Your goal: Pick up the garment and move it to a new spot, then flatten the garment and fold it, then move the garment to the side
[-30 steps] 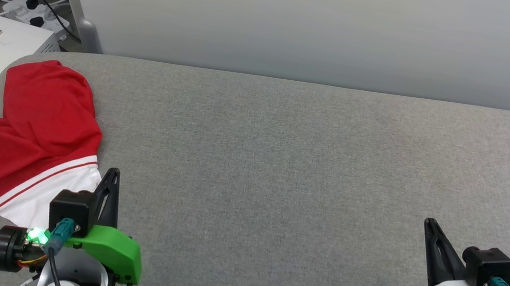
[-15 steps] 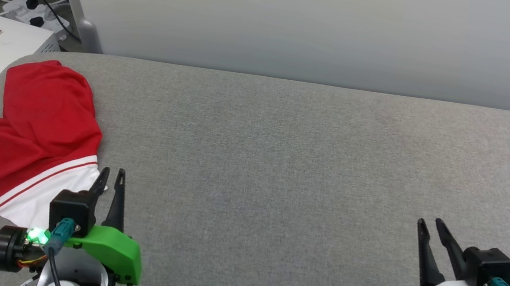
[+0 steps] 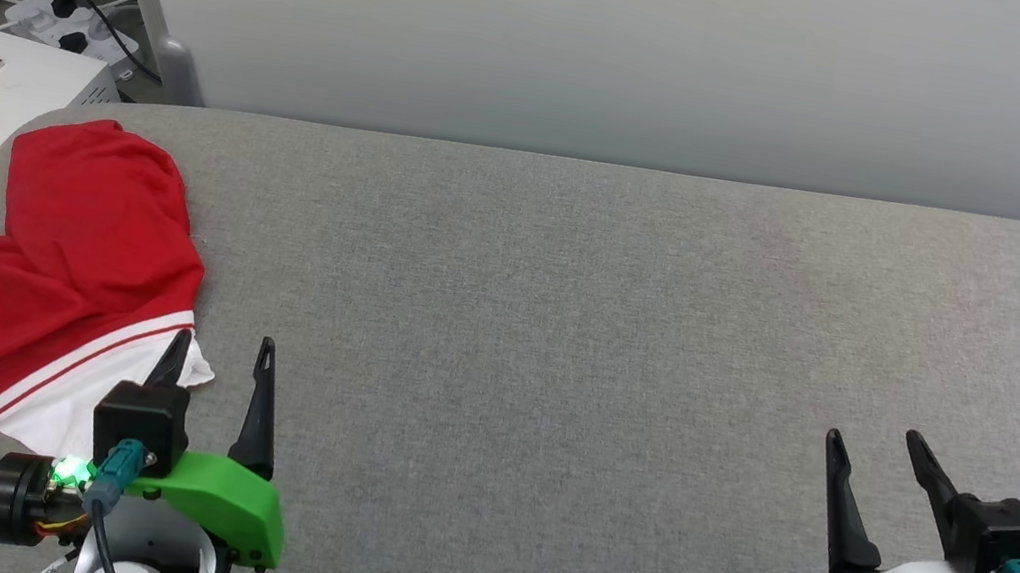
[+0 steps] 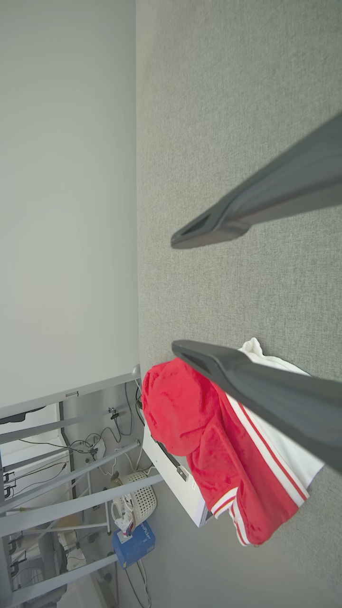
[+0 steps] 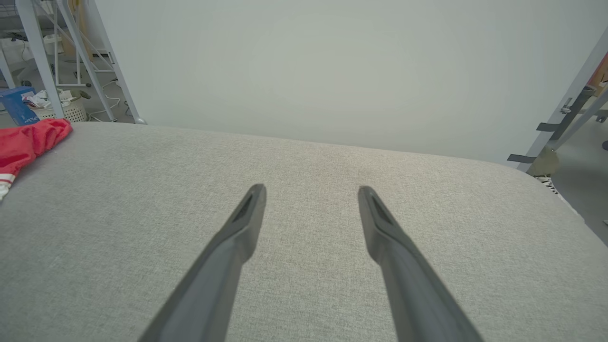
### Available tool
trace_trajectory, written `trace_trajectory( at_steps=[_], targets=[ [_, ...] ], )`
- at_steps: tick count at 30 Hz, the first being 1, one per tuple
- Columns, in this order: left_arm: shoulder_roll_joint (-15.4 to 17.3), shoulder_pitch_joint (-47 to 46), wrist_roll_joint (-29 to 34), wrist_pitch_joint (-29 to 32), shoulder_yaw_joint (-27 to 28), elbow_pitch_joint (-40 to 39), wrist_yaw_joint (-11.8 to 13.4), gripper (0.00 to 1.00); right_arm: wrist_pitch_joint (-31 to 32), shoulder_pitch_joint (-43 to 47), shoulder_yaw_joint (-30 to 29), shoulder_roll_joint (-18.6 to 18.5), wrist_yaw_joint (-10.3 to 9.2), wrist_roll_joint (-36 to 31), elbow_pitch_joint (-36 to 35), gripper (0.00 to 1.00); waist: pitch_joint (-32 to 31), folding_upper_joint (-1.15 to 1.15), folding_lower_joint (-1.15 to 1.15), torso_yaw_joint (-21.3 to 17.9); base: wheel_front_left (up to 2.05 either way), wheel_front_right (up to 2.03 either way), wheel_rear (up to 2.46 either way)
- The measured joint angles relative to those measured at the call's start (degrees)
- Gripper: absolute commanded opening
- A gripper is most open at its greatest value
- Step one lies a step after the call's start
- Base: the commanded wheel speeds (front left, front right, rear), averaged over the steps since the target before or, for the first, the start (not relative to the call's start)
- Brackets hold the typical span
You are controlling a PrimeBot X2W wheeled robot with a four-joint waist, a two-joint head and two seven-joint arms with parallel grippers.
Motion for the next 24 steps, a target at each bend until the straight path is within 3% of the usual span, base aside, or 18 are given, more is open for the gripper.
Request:
trace_trajectory(
  at_steps=[24],
  targets=[
    [-0.01, 0.01, -0.80, -2.93, -0.42, 0.00, 0.49, 1.00, -2.60, 0.14, -0.85, 0.00, 0.00, 3.98, -2.54, 1.00, -0.03, 0.00, 0.00, 0.06, 0.00, 0.00, 0.00]
  ],
)
